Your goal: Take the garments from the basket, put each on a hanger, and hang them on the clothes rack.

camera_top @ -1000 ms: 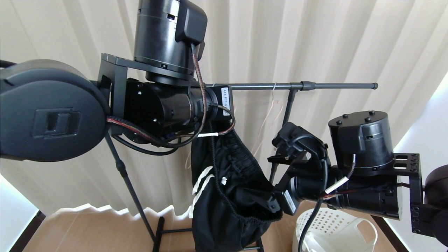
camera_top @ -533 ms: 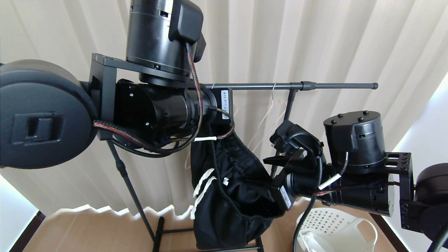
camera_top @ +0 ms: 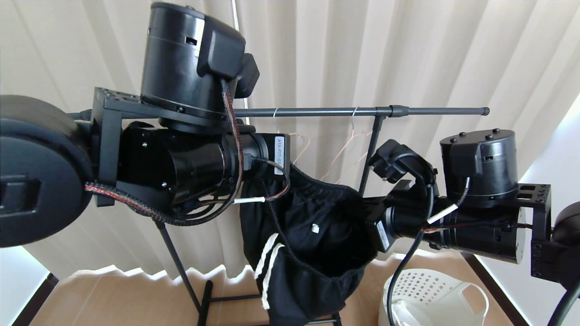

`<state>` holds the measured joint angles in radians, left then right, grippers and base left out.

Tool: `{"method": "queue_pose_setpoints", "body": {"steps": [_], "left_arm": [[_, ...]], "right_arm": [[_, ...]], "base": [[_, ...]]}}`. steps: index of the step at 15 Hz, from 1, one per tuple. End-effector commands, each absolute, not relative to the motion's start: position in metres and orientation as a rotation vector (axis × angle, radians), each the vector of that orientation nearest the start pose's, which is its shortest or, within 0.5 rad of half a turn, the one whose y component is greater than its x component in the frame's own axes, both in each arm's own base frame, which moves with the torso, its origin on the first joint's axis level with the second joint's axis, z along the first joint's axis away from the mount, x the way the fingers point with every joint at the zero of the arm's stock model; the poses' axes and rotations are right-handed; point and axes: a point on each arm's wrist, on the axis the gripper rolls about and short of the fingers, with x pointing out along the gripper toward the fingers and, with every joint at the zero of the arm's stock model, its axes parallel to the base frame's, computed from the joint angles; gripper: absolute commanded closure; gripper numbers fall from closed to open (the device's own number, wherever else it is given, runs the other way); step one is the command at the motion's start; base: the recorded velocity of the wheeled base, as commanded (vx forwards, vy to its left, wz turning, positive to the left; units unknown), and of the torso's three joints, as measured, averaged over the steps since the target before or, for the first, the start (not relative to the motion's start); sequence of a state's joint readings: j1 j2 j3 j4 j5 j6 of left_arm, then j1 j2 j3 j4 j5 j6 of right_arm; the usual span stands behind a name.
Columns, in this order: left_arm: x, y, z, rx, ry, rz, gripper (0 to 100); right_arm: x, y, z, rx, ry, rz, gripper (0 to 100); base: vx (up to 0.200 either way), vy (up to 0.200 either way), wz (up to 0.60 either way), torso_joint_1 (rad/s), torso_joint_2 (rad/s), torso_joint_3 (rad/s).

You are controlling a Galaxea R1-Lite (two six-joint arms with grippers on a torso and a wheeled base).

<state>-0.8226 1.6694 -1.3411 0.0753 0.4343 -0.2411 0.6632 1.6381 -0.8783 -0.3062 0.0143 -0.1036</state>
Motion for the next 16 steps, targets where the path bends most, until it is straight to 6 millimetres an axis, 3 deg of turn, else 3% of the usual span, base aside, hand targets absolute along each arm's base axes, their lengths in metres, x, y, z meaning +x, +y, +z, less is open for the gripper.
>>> {"method": "queue_pose_setpoints", "body": {"steps": [1, 4, 9, 10, 16], "left_arm": [[0.214, -0.215, 0.254, 0.077, 0.424, -0.337, 100], [0.223, -0.208, 0.213, 0.149, 0.540, -0.288, 100], [0.227, -0.212, 0.187, 0.185, 0.615, -0.271, 100], [0.226, -0.212, 0.184, 0.190, 0.620, -0.271, 0], [0.235, -0.199, 0.183, 0.148, 0.648, -0.331, 0]], "right_arm": [[0.230, 0.168, 0.201, -0.227, 0.365, 0.658, 100], [0.231, 0.162, 0.205, -0.220, 0.353, 0.636, 100], [0.231, 0.159, 0.207, -0.219, 0.346, 0.626, 100], [0.231, 0.158, 0.208, -0.218, 0.344, 0.623, 100], [0.239, 0.149, 0.211, -0.218, 0.335, 0.573, 100]], "base": [[0.000, 0.000, 0.00, 0.000, 0.00, 0.000], [0.000, 0.000, 0.00, 0.000, 0.00, 0.000], [0.000, 0.000, 0.00, 0.000, 0.00, 0.000], [0.000, 0.000, 0.00, 0.000, 0.00, 0.000], [0.000, 0.000, 0.00, 0.000, 0.00, 0.000]]}}
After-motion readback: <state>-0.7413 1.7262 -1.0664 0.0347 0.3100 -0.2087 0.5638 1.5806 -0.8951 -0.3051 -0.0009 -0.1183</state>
